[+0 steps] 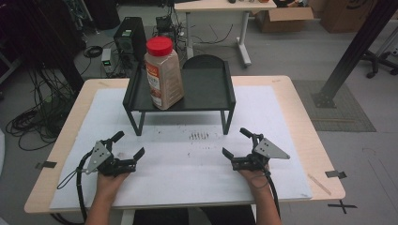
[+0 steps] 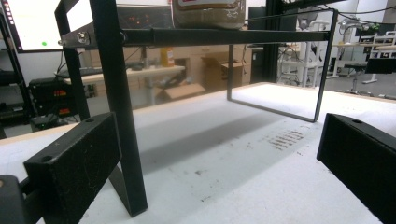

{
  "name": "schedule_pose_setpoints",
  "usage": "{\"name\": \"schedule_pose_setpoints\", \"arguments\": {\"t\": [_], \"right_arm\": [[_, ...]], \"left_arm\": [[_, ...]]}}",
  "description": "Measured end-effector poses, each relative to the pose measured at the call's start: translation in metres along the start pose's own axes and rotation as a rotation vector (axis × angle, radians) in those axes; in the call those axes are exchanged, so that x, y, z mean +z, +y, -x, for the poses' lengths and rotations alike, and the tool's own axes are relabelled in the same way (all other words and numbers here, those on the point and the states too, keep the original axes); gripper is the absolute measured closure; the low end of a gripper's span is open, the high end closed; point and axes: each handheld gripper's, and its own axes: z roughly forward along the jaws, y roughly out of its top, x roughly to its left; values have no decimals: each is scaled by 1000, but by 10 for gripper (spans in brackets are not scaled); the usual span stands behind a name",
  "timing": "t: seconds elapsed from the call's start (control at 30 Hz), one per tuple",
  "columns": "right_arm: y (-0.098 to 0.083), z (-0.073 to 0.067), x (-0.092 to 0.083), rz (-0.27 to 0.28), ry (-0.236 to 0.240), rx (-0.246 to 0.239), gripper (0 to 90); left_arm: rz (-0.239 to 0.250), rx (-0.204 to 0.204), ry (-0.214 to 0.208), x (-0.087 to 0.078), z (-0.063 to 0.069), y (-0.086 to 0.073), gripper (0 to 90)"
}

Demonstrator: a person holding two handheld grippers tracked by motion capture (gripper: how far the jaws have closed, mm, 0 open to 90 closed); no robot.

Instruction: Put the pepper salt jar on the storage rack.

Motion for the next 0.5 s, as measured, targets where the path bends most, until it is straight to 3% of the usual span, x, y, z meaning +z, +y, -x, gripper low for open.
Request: {"name": "schedule_pose_setpoints", "arguments": {"t": [0.5], "right_arm": [[0,0,0,1,0,-3,0]], "left_arm": [[-1,-10,2,0,-1,0,2]]}}
